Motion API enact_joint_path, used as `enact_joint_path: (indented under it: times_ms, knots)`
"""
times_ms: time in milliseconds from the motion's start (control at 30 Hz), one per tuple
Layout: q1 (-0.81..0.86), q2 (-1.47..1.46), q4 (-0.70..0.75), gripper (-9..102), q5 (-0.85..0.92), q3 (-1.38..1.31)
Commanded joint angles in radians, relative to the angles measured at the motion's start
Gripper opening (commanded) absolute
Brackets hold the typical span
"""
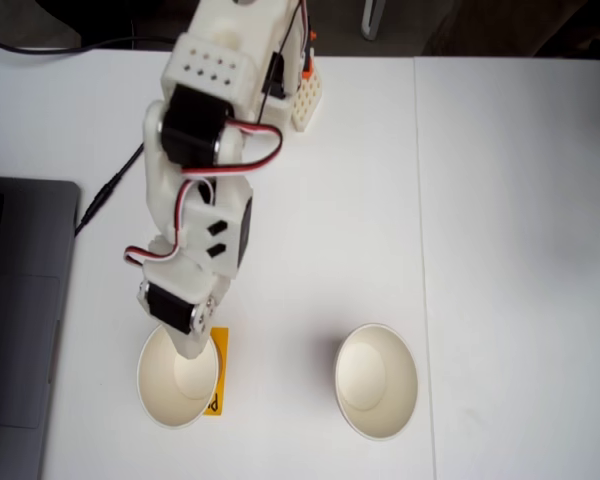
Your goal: Pickup cup and make a pile of cup.
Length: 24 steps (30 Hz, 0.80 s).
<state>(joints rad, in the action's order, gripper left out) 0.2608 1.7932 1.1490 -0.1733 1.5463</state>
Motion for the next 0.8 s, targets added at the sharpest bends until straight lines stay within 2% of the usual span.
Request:
enact_joint_path:
  times_ms: [0, 467, 767]
  knots:
    - [0.009, -0.003, 0.008, -7, -0.008, -0.086]
    - [0.063, -0.063, 0.008, -6, -0.005, -0.087]
    - [0.063, -0.044, 0.008, 17, -0.006, -0.087]
